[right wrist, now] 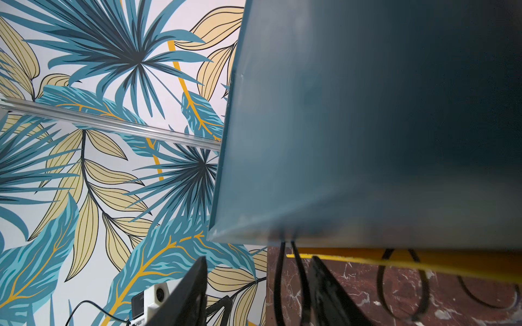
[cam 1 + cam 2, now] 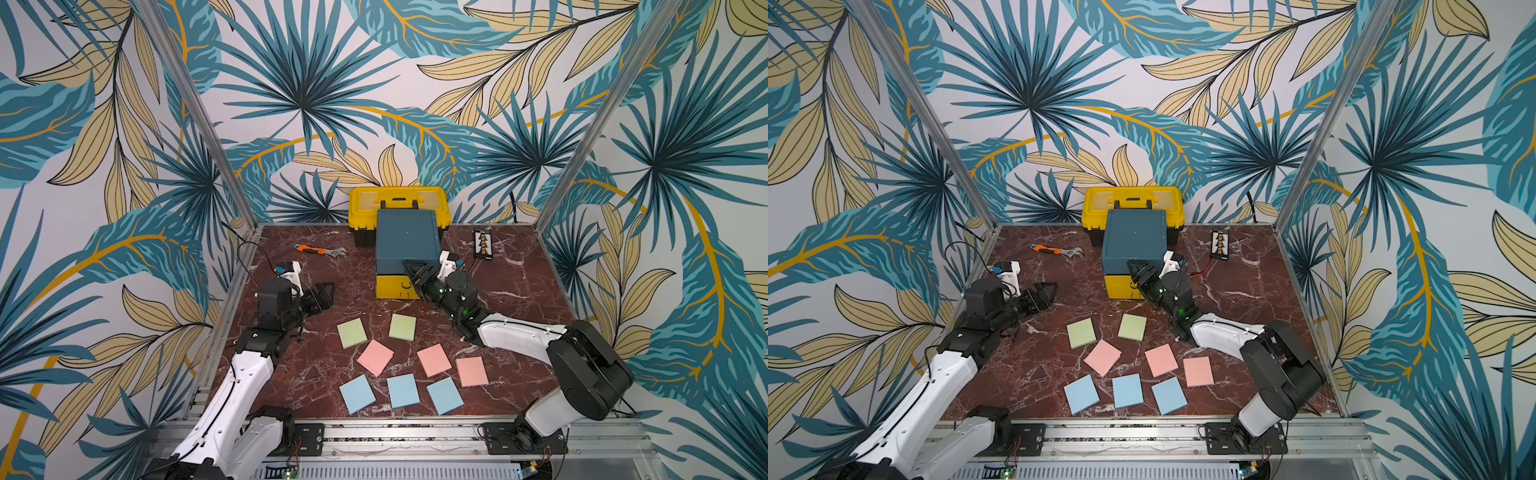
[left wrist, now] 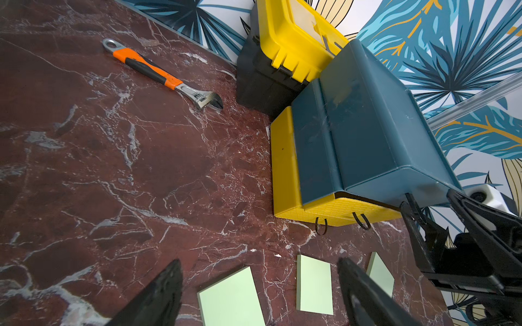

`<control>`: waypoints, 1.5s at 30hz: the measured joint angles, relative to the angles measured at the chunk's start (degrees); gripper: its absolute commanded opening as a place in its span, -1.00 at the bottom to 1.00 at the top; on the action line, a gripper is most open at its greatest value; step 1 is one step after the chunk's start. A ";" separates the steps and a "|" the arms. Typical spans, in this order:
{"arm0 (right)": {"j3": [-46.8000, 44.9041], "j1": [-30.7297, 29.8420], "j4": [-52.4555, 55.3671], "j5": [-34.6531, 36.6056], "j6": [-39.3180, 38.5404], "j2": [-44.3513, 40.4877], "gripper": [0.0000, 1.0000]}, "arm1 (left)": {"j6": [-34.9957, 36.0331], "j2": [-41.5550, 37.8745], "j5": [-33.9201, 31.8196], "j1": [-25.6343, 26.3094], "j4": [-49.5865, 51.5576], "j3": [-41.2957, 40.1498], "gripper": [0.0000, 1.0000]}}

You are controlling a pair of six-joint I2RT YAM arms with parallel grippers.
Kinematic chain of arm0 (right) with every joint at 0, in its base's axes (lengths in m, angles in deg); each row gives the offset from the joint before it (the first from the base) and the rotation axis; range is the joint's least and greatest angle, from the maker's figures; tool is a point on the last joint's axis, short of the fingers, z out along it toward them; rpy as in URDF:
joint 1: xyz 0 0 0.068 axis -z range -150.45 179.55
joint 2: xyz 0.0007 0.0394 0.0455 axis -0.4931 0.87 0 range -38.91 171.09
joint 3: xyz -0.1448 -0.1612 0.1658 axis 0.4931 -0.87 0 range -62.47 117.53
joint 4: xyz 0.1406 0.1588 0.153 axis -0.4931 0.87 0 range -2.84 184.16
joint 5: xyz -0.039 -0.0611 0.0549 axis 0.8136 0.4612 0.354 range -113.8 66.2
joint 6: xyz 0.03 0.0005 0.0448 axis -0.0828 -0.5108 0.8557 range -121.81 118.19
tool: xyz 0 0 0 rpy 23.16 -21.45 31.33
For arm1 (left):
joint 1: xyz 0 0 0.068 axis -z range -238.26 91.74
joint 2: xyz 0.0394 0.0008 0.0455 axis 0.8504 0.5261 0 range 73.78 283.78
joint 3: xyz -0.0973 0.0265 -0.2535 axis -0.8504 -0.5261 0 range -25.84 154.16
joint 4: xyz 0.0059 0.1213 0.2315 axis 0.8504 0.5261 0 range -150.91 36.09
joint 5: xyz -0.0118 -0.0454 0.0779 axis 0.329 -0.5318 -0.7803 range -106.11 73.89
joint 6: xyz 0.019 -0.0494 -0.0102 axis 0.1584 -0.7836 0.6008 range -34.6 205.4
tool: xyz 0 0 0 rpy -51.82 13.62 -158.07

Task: Please put the sticky notes in the drawer by color
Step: Open the drawer in the storage box.

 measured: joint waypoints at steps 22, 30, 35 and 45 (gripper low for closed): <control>-3.56 -0.33 -1.84 -0.15 0.02 -0.07 -0.08 | -0.02 -0.02 -0.02 0.00 0.07 0.00 0.75; -3.52 -0.33 -3.32 -0.13 0.02 0.33 -0.07 | -0.02 0.00 -0.02 0.00 0.02 0.00 0.74; -2.58 -0.33 -3.37 -0.04 0.04 1.33 -0.09 | -0.04 0.11 0.00 0.00 0.00 0.00 0.74; -1.01 -0.28 -3.76 0.52 0.68 3.23 -0.20 | -0.09 0.09 0.00 0.00 0.07 0.00 0.74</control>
